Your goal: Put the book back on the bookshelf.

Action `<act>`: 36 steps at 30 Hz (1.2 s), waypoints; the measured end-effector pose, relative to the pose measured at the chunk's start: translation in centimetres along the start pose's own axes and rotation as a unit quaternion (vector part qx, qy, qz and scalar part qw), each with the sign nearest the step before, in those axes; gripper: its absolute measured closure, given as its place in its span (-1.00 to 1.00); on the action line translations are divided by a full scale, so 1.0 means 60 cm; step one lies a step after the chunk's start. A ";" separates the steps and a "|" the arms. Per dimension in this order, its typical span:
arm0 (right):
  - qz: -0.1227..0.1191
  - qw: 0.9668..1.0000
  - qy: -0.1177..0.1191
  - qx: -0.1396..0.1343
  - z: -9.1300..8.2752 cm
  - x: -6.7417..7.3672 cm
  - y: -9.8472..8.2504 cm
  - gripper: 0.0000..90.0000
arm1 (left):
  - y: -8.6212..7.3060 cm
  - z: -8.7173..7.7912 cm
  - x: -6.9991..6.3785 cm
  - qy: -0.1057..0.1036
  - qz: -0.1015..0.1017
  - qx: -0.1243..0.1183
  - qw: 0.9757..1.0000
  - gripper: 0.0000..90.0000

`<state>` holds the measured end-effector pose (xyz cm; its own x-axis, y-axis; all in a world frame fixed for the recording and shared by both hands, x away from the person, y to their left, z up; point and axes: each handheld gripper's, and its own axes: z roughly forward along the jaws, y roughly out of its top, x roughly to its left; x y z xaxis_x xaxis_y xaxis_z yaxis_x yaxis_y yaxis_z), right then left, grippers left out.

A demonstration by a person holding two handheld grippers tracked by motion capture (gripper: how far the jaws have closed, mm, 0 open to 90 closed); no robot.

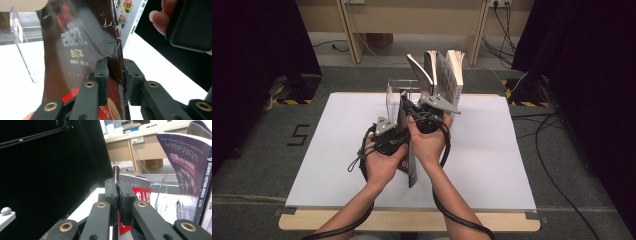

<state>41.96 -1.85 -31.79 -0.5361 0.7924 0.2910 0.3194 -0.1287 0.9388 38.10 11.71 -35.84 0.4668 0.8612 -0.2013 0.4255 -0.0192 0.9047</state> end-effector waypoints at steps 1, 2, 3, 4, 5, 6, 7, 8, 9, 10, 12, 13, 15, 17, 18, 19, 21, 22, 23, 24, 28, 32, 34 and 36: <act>0.002 1.000 -0.001 0.001 0.001 0.000 0.000 0.95 | 0.000 0.000 0.001 0.001 -0.001 0.001 1.000 0.76; 0.001 1.000 -0.001 -0.001 0.001 -0.001 0.000 0.94 | 0.000 0.000 0.001 0.001 -0.001 0.001 1.000 0.78; 0.003 1.000 -0.001 0.000 0.002 -0.001 -0.001 0.94 | 0.000 0.000 0.001 0.002 -0.002 0.002 1.000 0.79; 0.004 1.000 -0.001 0.001 0.002 -0.001 -0.001 0.94 | -0.001 0.000 0.001 0.004 -0.002 0.000 1.000 0.81; 0.003 1.000 -0.002 0.001 0.002 -0.002 -0.001 0.94 | -0.002 -0.001 0.001 0.005 -0.003 -0.001 1.000 0.83; 0.004 1.000 -0.001 0.002 0.003 -0.002 0.000 0.93 | -0.003 -0.001 0.001 0.008 -0.004 -0.003 1.000 0.84; 0.003 1.000 -0.001 0.003 0.003 -0.002 0.000 0.92 | -0.003 -0.001 0.001 0.008 -0.004 -0.003 1.000 0.87; 0.003 1.000 -0.001 0.003 0.003 -0.002 0.000 0.92 | -0.004 -0.002 0.001 0.010 -0.005 -0.005 1.000 0.87; -0.003 1.000 0.001 0.007 0.004 -0.002 0.002 0.86 | -0.006 -0.004 0.005 0.014 -0.006 -0.011 1.000 0.92; -0.005 1.000 -0.001 0.009 0.004 -0.003 0.004 0.80 | -0.007 -0.005 0.008 0.014 -0.012 -0.015 1.000 0.93; -0.004 1.000 0.003 0.008 0.003 -0.004 0.005 0.73 | -0.007 -0.008 0.011 0.012 -0.016 -0.019 1.000 0.93; 0.000 1.000 0.016 0.004 -0.001 -0.006 0.010 0.60 | -0.006 -0.013 0.016 0.013 -0.019 -0.025 0.999 0.93; -0.009 1.000 0.019 -0.007 -0.010 -0.007 0.015 0.45 | -0.006 -0.017 0.023 0.010 -0.024 -0.028 0.999 0.93; -0.013 1.000 0.027 -0.010 -0.020 -0.011 0.020 0.38 | -0.005 -0.022 0.030 0.005 -0.023 -0.031 0.999 0.93; -0.018 0.999 0.027 -0.009 -0.025 -0.014 0.021 0.35 | -0.004 -0.025 0.033 0.003 -0.023 -0.033 0.999 0.93; -0.022 0.999 0.026 -0.008 -0.031 -0.018 0.021 0.33 | -0.004 -0.028 0.036 0.002 -0.022 -0.035 0.999 0.93; -0.026 0.999 0.024 -0.002 -0.040 -0.028 0.019 0.31 | -0.003 -0.034 0.042 -0.005 -0.018 -0.039 0.999 0.93; -0.027 0.999 0.020 0.001 -0.045 -0.034 0.017 0.30 | -0.003 -0.034 0.042 -0.005 -0.018 -0.039 0.999 0.93; -0.029 0.999 0.017 0.004 -0.049 -0.041 0.014 0.31 | -0.001 -0.040 0.046 -0.008 -0.011 -0.039 0.999 0.93; -0.028 0.999 0.016 0.009 -0.054 -0.048 0.011 0.31 | 0.000 -0.043 0.048 -0.008 -0.010 -0.041 0.999 0.93; -0.022 0.999 0.008 0.023 -0.073 -0.077 -0.006 0.32 | 0.002 -0.052 0.054 -0.011 -0.004 -0.046 0.999 0.93; -0.016 0.999 -0.002 0.035 -0.095 -0.105 -0.026 0.32 | 0.005 -0.064 0.064 -0.010 0.002 -0.059 0.998 0.94; -0.011 0.999 -0.005 0.038 -0.102 -0.112 -0.031 0.32 | 0.005 -0.066 0.065 -0.010 0.004 -0.061 0.998 0.94; -0.010 0.999 -0.011 0.044 -0.113 -0.124 -0.043 0.32 | 0.006 -0.070 0.068 -0.011 0.008 -0.065 0.998 0.93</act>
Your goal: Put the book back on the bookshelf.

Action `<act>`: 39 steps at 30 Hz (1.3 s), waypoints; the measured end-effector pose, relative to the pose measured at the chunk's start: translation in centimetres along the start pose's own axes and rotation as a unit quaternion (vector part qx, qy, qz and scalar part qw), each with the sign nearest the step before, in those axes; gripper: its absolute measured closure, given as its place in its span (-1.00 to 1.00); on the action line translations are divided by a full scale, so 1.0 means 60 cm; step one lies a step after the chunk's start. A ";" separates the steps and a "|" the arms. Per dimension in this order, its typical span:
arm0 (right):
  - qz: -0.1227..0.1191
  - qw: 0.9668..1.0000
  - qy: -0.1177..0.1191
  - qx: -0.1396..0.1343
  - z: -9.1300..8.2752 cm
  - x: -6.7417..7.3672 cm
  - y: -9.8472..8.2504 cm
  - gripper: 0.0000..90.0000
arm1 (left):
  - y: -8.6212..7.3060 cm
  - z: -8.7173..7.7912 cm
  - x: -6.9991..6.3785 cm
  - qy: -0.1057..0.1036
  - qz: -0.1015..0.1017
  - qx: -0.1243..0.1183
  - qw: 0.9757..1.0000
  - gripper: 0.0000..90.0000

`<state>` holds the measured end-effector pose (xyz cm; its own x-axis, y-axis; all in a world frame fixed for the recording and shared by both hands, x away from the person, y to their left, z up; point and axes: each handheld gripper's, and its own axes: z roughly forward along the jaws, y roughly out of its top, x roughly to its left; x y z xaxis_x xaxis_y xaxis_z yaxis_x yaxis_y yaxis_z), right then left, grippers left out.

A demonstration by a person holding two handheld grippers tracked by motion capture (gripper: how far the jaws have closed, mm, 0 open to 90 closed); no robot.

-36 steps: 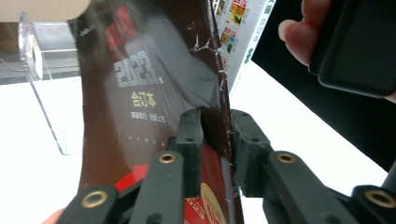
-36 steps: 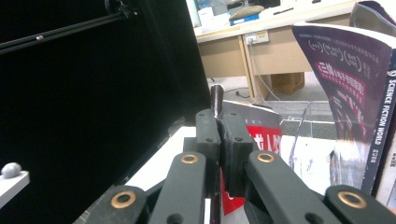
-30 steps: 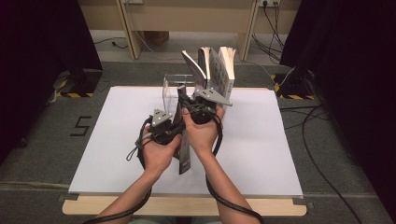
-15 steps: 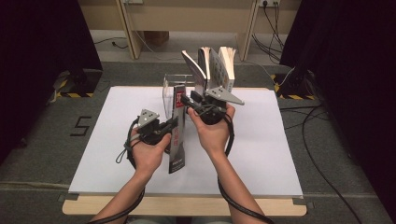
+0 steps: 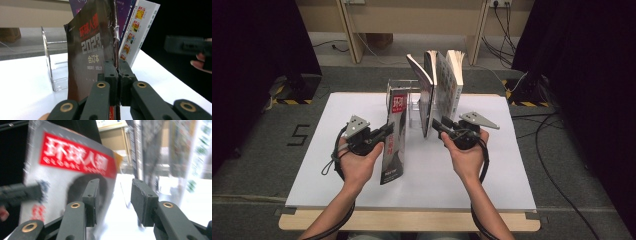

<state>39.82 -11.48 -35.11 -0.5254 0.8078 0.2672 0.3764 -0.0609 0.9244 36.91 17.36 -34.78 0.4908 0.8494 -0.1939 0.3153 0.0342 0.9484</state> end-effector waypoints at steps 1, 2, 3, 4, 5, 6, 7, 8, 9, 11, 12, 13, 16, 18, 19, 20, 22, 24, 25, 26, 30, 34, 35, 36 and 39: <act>-0.002 1.000 -0.007 0.007 -0.009 -0.013 -0.014 0.33 | 0.001 -0.005 0.003 0.000 0.003 -0.004 1.000 0.94; -0.001 1.000 -0.011 0.007 -0.014 -0.020 -0.021 0.31 | 0.002 -0.007 0.004 0.000 0.005 -0.005 1.000 0.93; -0.002 1.000 -0.016 0.008 -0.018 -0.026 -0.028 0.30 | 0.002 -0.009 0.005 0.000 0.005 -0.006 1.000 0.94; -0.001 1.000 -0.022 0.012 -0.021 -0.033 -0.034 0.29 | 0.003 -0.011 0.007 0.001 0.006 -0.007 1.000 0.94; -0.001 1.000 -0.022 0.012 -0.021 -0.033 -0.034 0.29 | 0.003 -0.011 0.007 0.001 0.006 -0.007 1.000 0.94; 0.004 0.999 -0.032 0.016 -0.027 -0.046 -0.048 0.27 | 0.004 -0.013 0.008 0.001 0.006 -0.009 1.000 0.94; 0.003 0.999 -0.039 0.018 -0.030 -0.052 -0.055 0.27 | 0.006 -0.016 0.011 0.001 0.007 -0.011 1.000 0.94; 0.003 0.999 -0.045 0.021 -0.033 -0.057 -0.062 0.27 | 0.007 -0.017 0.012 0.001 0.007 -0.012 1.000 0.94; 0.007 0.998 -0.049 0.023 -0.035 -0.064 -0.069 0.26 | 0.008 -0.018 0.013 0.000 0.008 -0.013 1.000 0.94; 0.013 0.998 -0.059 0.029 -0.042 -0.076 -0.085 0.25 | 0.009 -0.019 0.015 -0.001 0.009 -0.017 1.000 0.94; 0.014 0.997 -0.065 0.031 -0.045 -0.082 -0.093 0.24 | 0.010 -0.019 0.015 -0.001 0.009 -0.018 1.000 0.94; 0.018 0.997 -0.069 0.035 -0.049 -0.088 -0.102 0.24 | 0.010 -0.019 0.016 -0.001 0.009 -0.019 1.000 0.94; 0.028 0.996 -0.080 0.042 -0.058 -0.102 -0.124 0.24 | 0.011 -0.020 0.018 0.000 0.010 -0.021 1.000 0.94; 0.033 0.994 -0.093 0.051 -0.070 -0.117 -0.152 0.25 | 0.013 -0.020 0.020 0.000 0.012 -0.024 1.000 0.94; 0.031 0.993 -0.100 0.055 -0.074 -0.122 -0.161 0.25 | 0.013 -0.019 0.020 0.000 0.012 -0.025 1.000 0.94; 0.031 0.993 -0.100 0.055 -0.074 -0.122 -0.161 0.25 | 0.013 -0.019 0.020 0.000 0.012 -0.025 1.000 0.94; 0.035 0.992 -0.110 0.058 -0.085 -0.132 -0.185 0.25 | 0.016 -0.018 0.021 0.001 0.013 -0.026 1.000 0.94; 0.039 0.991 -0.113 0.058 -0.088 -0.135 -0.192 0.25 | 0.019 -0.018 0.021 0.002 0.016 -0.029 0.999 0.94; 0.045 0.990 -0.117 0.058 -0.092 -0.139 -0.202 0.25 | 0.021 -0.019 0.022 0.002 0.017 -0.031 0.999 0.94; 0.045 0.990 -0.117 0.058 -0.092 -0.139 -0.202 0.25 | 0.022 -0.020 0.022 0.003 0.016 -0.034 0.999 0.94; 0.047 0.990 -0.118 0.065 -0.091 -0.143 -0.212 0.25 | 0.029 -0.022 0.026 0.005 0.015 -0.045 0.999 0.94; 0.047 0.990 -0.117 0.063 -0.088 -0.141 -0.212 0.25 | 0.039 -0.021 0.030 0.009 0.017 -0.053 0.998 0.94; 0.047 0.990 -0.117 0.062 -0.088 -0.141 -0.212 0.25 | 0.044 -0.020 0.032 0.011 0.017 -0.059 0.998 0.94; 0.047 0.990 -0.117 0.062 -0.088 -0.141 -0.212 0.25 | 0.044 -0.020 0.032 0.011 0.017 -0.059 0.998 0.94; 0.048 0.990 -0.118 0.061 -0.089 -0.144 -0.214 0.25 | 0.052 -0.018 0.036 0.014 0.014 -0.069 0.997 0.94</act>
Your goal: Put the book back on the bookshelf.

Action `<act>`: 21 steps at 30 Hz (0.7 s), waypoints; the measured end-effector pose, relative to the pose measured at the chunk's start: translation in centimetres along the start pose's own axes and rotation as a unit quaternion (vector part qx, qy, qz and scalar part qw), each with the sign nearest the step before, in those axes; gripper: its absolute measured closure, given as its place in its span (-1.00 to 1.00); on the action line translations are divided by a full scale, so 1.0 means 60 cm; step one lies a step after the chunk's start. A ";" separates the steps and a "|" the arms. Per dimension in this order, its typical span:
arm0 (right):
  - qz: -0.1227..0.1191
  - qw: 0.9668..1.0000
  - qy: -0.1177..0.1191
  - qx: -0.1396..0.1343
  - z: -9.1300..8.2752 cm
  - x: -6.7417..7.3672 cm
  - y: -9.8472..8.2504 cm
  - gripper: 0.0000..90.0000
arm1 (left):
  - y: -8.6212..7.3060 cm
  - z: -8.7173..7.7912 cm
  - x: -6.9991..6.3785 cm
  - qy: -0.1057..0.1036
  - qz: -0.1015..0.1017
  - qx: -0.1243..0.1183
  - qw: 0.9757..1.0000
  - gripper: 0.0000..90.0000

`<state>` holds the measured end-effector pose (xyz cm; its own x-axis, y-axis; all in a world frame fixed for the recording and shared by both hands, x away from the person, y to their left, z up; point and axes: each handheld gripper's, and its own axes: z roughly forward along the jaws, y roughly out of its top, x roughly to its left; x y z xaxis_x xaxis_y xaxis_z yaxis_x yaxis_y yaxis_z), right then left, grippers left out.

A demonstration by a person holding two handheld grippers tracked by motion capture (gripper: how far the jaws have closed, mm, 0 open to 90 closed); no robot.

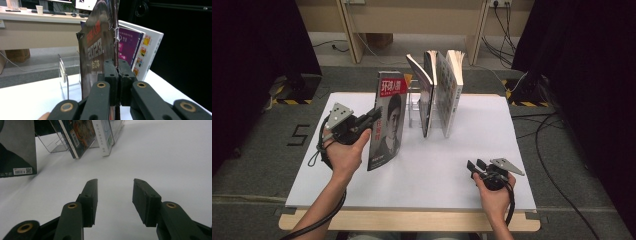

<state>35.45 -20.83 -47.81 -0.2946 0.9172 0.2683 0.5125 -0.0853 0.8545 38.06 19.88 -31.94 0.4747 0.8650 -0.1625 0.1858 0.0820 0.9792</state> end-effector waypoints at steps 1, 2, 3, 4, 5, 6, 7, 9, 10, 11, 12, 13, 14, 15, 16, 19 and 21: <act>0.002 1.000 0.000 0.001 0.000 0.000 -0.001 0.25 | 0.001 0.001 0.001 0.002 -0.001 -0.002 1.000 0.94; 0.003 1.000 0.001 0.002 0.000 -0.001 -0.001 0.25 | 0.002 0.002 0.001 0.004 -0.001 -0.004 1.000 0.94; 0.002 1.000 0.001 0.002 -0.001 -0.001 -0.002 0.25 | 0.003 0.003 0.001 0.005 -0.003 -0.006 1.000 0.94; 0.002 1.000 0.000 0.001 -0.001 -0.002 -0.002 0.25 | 0.003 0.004 0.001 0.006 -0.002 -0.007 1.000 0.94; 0.002 1.000 0.000 0.001 -0.002 -0.002 -0.002 0.25 | 0.004 0.005 0.001 0.008 -0.002 -0.008 1.000 0.94; 0.004 1.000 -0.001 0.001 -0.002 -0.002 -0.002 0.25 | 0.004 0.006 0.000 0.008 -0.001 -0.009 1.000 0.94; 0.005 1.000 0.000 0.000 -0.003 -0.003 -0.002 0.25 | 0.004 0.007 0.000 0.009 -0.001 -0.010 1.000 0.94; 0.002 1.000 -0.002 -0.002 -0.004 -0.005 -0.001 0.25 | 0.004 0.008 -0.001 0.011 -0.002 -0.012 1.000 0.94; 0.005 1.000 -0.001 -0.001 -0.004 -0.005 -0.001 0.25 | 0.004 0.009 -0.001 0.012 -0.004 -0.013 1.000 0.94; 0.005 1.000 -0.001 -0.001 -0.004 -0.005 -0.001 0.25 | 0.004 0.009 -0.001 0.012 -0.004 -0.013 1.000 0.94; 0.004 1.000 -0.001 -0.002 -0.005 -0.007 -0.001 0.25 | 0.005 0.011 0.000 0.015 -0.007 -0.014 1.000 0.94; 0.006 1.000 -0.002 -0.002 -0.005 -0.007 -0.002 0.25 | 0.005 0.012 0.000 0.016 -0.008 -0.015 1.000 0.94; 0.009 1.000 -0.002 0.000 -0.005 -0.007 -0.002 0.25 | 0.006 0.013 0.000 0.017 -0.007 -0.015 1.000 0.94; 0.009 1.000 -0.002 0.000 -0.005 -0.007 -0.003 0.25 | 0.006 0.014 0.000 0.017 -0.008 -0.017 1.000 0.94; 0.009 1.000 -0.002 0.001 -0.005 -0.008 -0.003 0.25 | 0.007 0.015 0.000 0.018 -0.007 -0.018 1.000 0.94; 0.009 1.000 -0.003 0.001 -0.005 -0.009 -0.003 0.25 | 0.010 0.015 0.002 0.020 -0.008 -0.021 1.000 0.94; 0.009 1.000 -0.003 0.001 -0.005 -0.009 -0.004 0.25 | 0.012 0.016 0.003 0.022 -0.010 -0.024 0.999 0.94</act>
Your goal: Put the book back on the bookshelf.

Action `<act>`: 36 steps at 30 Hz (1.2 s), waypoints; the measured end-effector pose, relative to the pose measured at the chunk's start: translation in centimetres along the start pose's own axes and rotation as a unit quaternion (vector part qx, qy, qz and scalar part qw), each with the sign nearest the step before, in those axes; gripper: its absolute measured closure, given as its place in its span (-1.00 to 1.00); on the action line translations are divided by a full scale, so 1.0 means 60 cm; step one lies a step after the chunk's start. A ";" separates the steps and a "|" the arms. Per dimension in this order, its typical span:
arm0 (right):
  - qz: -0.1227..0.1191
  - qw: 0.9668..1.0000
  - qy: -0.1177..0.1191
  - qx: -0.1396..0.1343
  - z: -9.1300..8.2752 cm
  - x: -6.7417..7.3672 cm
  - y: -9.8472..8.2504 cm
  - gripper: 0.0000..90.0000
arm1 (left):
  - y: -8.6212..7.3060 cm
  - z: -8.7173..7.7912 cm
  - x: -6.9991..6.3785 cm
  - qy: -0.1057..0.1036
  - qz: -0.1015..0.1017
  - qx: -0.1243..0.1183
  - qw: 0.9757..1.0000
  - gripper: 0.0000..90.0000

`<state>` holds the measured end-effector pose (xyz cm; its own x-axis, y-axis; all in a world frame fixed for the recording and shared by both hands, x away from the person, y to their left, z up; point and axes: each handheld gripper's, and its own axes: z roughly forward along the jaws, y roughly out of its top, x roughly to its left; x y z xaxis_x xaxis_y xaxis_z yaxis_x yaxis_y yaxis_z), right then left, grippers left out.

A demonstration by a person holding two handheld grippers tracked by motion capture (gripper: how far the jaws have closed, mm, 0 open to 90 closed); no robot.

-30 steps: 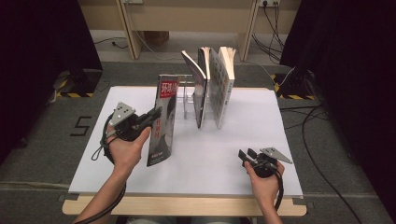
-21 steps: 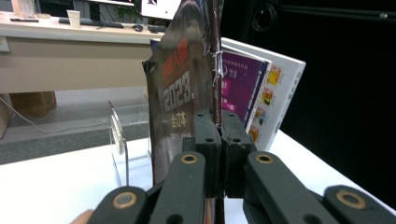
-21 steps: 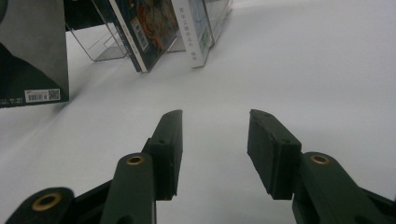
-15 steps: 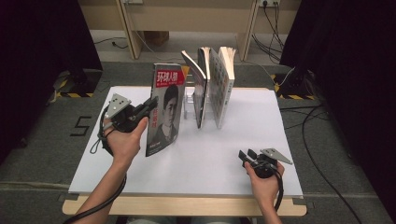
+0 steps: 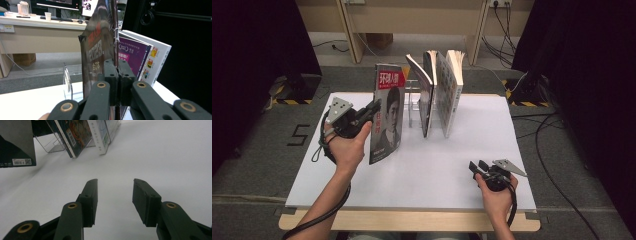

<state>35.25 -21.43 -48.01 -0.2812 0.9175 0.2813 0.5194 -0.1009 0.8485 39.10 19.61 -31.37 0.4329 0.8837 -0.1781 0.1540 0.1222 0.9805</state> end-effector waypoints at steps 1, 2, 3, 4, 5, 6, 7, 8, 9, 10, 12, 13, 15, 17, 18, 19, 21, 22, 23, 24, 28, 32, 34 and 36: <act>0.001 1.000 0.000 0.000 0.000 0.000 0.000 0.25 | 0.001 0.000 0.000 0.001 -0.001 -0.001 1.000 0.94; 0.001 1.000 0.000 0.000 0.000 0.000 0.000 0.25 | 0.001 0.000 0.000 0.001 -0.001 -0.001 1.000 0.94; 0.002 1.000 0.001 0.000 0.001 0.000 0.000 0.25 | 0.003 0.001 0.001 0.002 -0.002 -0.003 1.000 0.94; 0.000 1.000 0.001 0.000 0.000 0.000 -0.001 0.25 | 0.003 0.001 0.001 0.002 -0.002 -0.003 1.000 0.94; 0.001 1.000 0.001 0.000 0.000 0.000 -0.001 0.25 | 0.004 0.002 0.001 0.002 -0.002 -0.005 1.000 0.94; 0.003 1.000 0.001 0.001 0.000 0.001 -0.001 0.25 | 0.005 0.003 0.001 0.003 -0.002 -0.006 1.000 0.94; 0.000 1.000 0.000 -0.001 0.000 0.000 -0.001 0.25 | 0.006 0.004 0.001 0.003 -0.003 -0.007 1.000 0.94; 0.000 1.000 0.000 -0.001 0.000 0.000 -0.001 0.25 | 0.006 0.004 0.001 0.003 -0.003 -0.007 1.000 0.94; 0.002 1.000 0.002 0.000 0.000 0.000 -0.001 0.25 | 0.007 0.006 0.001 0.004 -0.003 -0.008 1.000 0.94; 0.002 1.000 0.001 0.000 0.000 0.000 -0.002 0.25 | 0.007 0.006 0.001 0.004 -0.003 -0.008 1.000 0.94; 0.004 1.000 0.002 0.002 0.001 0.000 -0.002 0.25 | 0.009 0.011 0.001 0.004 -0.005 -0.012 1.000 0.94; 0.004 1.000 0.002 0.002 0.001 0.000 -0.003 0.25 | 0.010 0.012 0.001 0.005 -0.006 -0.014 1.000 0.94; 0.001 1.000 0.001 0.001 0.001 -0.001 -0.003 0.25 | 0.011 0.016 0.002 0.005 -0.006 -0.017 1.000 0.94; -0.001 1.000 0.001 0.002 0.001 -0.002 -0.003 0.25 | 0.013 0.021 0.003 0.006 -0.005 -0.019 1.000 0.94; -0.001 1.000 0.001 0.002 0.001 -0.002 -0.003 0.25 | 0.013 0.021 0.003 0.006 -0.005 -0.019 1.000 0.94; 0.003 1.000 0.002 0.002 0.000 -0.002 -0.003 0.25 | 0.015 0.025 0.005 0.008 -0.004 -0.020 1.000 0.94; 0.002 1.000 0.002 0.002 0.000 -0.002 -0.003 0.25 | 0.017 0.028 0.005 0.009 -0.003 -0.021 1.000 0.94; 0.002 1.000 0.002 0.003 0.000 -0.002 -0.004 0.25 | 0.018 0.030 0.006 0.010 -0.003 -0.023 1.000 0.94; 0.002 1.000 0.002 0.003 0.001 -0.002 -0.004 0.25 | 0.018 0.031 0.006 0.011 -0.001 -0.024 1.000 0.94; 0.004 1.000 0.002 0.004 0.001 -0.002 -0.004 0.25 | 0.019 0.033 0.006 0.011 -0.002 -0.025 1.000 0.94; 0.003 1.000 0.003 0.005 0.001 -0.001 -0.004 0.25 | 0.022 0.039 0.007 0.012 0.001 -0.027 1.000 0.94; 0.003 1.000 0.003 0.005 0.002 -0.001 -0.005 0.25 | 0.024 0.050 0.010 0.015 0.004 -0.029 0.999 0.94; 0.002 1.000 0.002 0.005 0.002 -0.002 -0.005 0.25 | 0.025 0.055 0.012 0.017 0.001 -0.030 0.999 0.94; 0.004 1.000 0.003 0.006 0.002 -0.002 -0.005 0.25 | 0.025 0.057 0.013 0.019 0.002 -0.029 0.999 0.94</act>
<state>35.23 -21.46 -48.36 -0.2823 0.9143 0.2905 0.5306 -0.1034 0.8413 42.70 18.93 -30.31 0.3997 0.9002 -0.1729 0.0997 0.1448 0.9844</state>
